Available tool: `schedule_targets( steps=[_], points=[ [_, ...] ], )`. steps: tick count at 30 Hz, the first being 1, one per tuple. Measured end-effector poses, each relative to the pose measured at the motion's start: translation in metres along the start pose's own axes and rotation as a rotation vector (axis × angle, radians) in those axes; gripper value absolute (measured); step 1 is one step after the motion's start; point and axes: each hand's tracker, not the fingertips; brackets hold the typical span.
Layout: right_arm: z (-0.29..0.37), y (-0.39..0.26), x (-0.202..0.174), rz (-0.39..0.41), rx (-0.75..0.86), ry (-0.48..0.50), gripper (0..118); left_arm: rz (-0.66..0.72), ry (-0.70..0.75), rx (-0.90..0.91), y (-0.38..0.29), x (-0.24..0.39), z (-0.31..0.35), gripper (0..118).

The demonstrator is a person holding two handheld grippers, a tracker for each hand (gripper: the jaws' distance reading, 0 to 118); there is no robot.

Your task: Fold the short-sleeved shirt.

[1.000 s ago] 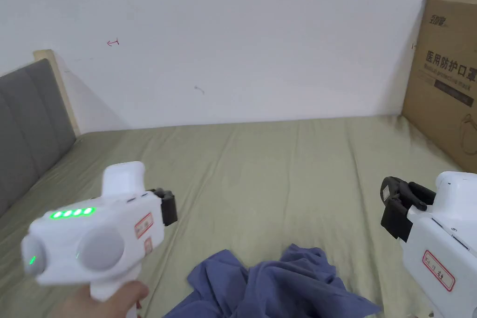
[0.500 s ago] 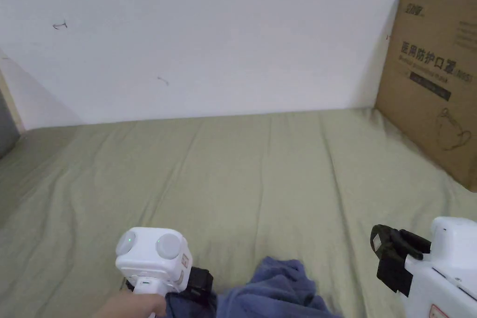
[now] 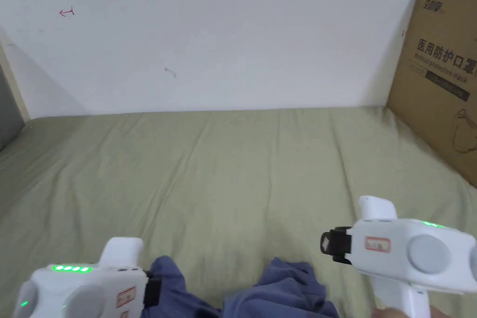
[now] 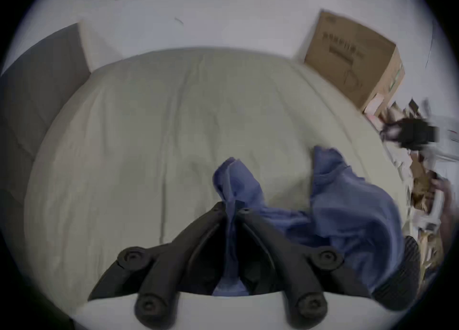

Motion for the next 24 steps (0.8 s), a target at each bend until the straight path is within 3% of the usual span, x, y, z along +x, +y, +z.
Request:
schedule_targets(
  steps=[1, 2, 3, 5, 7, 9, 10, 11, 14, 16, 18, 21, 24],
  points=[
    [-0.022, 0.009, -0.001, 0.019, -0.054, -0.035, 82, -0.017, 0.023, 0.019, -0.005, -0.001, 0.014, 4],
    [-0.048, 0.018, -0.003, 0.069, -0.138, -0.124, 94, -0.027, 0.033, 0.034, -0.01, -0.002, 0.024, 4],
    [-0.081, 0.025, -0.002, 0.104, -0.298, -0.193, 94, -0.035, 0.029, 0.036, -0.015, -0.005, 0.032, 4],
    [-0.125, 0.025, 0.005, 0.1, -0.436, -0.2, 99, -0.043, 0.018, 0.031, -0.021, -0.007, 0.044, 4],
    [-0.148, 0.021, 0.004, 0.112, -0.498, -0.219, 99, -0.032, 0.016, 0.007, -0.025, -0.01, 0.048, 4],
    [-0.145, 0.012, -0.004, 0.219, -0.467, -0.267, 99, -0.015, 0.016, -0.011, -0.028, -0.016, 0.051, 4],
    [-0.143, 0.013, -0.007, 0.235, -0.457, -0.274, 97, -0.018, 0.021, -0.013, -0.029, -0.019, 0.053, 4],
    [-0.134, 0.017, -0.008, 0.213, -0.449, -0.264, 90, -0.031, 0.033, -0.018, -0.029, -0.02, 0.053, 4],
    [-0.103, 0.018, -0.014, 0.295, -0.441, -0.218, 10, -0.045, 0.071, -0.023, -0.026, -0.027, 0.057, 4],
    [-0.074, 0.022, -0.012, 0.284, -0.401, -0.161, 7, -0.023, 0.076, -0.01, -0.021, -0.03, 0.063, 4],
    [-0.039, 0.035, -0.006, 0.171, -0.342, -0.04, 7, -0.009, 0.067, 0.006, -0.011, -0.032, 0.073, 4],
    [0.027, 0.053, -0.001, 0.131, -0.206, -0.018, 7, -0.021, 0.069, 0.054, 0.014, -0.032, 0.098, 4],
    [0.091, 0.075, 0.004, 0.163, -0.079, -0.039, 7, -0.051, 0.112, 0.164, 0.046, -0.027, 0.139, 4]
  ],
)
